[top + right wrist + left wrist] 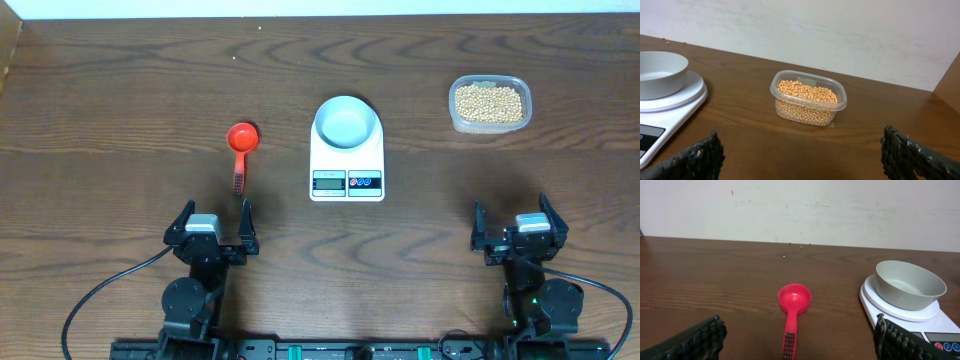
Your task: Scoop item into bowl and weigh 50g on scale
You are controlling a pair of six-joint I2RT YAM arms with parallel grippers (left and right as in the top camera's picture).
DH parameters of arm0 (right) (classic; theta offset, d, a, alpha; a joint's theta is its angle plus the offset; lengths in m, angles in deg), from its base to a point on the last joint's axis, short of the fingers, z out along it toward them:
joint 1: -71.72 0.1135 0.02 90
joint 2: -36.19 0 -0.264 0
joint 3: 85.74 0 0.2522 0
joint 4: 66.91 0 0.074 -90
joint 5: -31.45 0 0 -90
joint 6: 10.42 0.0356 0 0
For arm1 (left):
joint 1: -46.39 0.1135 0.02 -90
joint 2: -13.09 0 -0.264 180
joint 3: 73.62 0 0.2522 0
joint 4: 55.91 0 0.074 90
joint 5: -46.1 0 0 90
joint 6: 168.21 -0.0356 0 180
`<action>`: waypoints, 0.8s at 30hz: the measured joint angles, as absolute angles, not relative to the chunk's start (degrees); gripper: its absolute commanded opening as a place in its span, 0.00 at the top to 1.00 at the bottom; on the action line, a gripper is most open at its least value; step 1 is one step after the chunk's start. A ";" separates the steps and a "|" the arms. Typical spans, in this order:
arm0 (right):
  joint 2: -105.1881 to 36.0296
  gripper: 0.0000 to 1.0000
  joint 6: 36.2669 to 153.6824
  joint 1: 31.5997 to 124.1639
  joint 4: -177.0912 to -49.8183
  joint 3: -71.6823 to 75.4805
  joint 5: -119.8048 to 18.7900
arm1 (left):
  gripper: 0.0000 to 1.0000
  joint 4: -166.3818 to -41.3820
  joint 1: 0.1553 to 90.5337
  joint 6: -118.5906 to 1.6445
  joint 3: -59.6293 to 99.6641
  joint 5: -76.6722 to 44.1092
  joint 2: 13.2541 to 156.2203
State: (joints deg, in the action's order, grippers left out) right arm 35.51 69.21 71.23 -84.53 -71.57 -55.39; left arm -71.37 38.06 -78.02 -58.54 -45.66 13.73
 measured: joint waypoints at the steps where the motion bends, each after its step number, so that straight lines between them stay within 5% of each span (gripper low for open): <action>1: 35.51 0.01 69.18 71.23 -84.53 -71.57 -55.39 | 0.04 -71.37 38.06 -78.02 -58.54 -45.66 13.73; 24: 35.51 0.01 69.18 71.23 -84.53 -71.57 -55.39 | 0.04 -71.37 38.06 -78.02 -58.54 -45.66 13.73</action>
